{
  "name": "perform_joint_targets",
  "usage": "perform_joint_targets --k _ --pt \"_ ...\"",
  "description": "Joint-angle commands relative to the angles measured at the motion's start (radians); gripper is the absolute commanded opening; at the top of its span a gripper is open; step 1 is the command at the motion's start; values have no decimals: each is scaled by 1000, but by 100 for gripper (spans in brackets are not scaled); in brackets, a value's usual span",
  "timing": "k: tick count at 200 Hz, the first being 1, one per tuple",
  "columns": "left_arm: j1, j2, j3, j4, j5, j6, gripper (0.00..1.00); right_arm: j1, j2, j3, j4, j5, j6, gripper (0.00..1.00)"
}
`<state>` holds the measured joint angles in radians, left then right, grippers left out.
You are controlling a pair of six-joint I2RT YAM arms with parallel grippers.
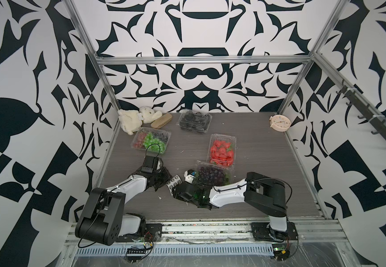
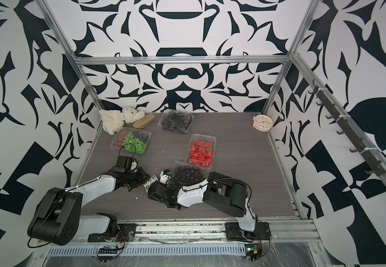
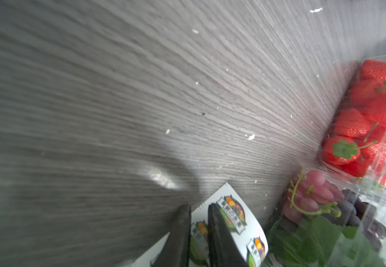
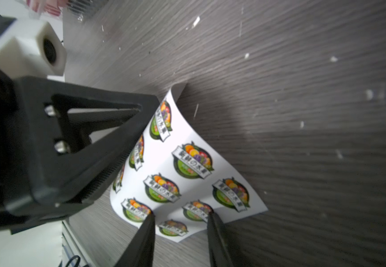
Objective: Label fruit boxes
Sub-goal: Pick up the label sticker from the center of the board.
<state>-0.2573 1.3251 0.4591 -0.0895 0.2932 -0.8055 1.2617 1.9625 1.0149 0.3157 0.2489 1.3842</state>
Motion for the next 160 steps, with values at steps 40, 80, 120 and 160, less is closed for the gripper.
perform_joint_targets --k 40,80,120,160 --pt "0 -11 -31 -77 -8 5 20 -26 -33 -72 -23 43 -8 65" --pt "0 -27 -35 -82 -8 6 20 -59 -22 -64 15 33 -10 72" --pt "0 -27 -39 -73 -3 5 20 -76 -8 -33 -12 27 -10 70" --pt "1 -34 -41 -71 0 5 20 -77 10 -30 -8 5 -8 48"
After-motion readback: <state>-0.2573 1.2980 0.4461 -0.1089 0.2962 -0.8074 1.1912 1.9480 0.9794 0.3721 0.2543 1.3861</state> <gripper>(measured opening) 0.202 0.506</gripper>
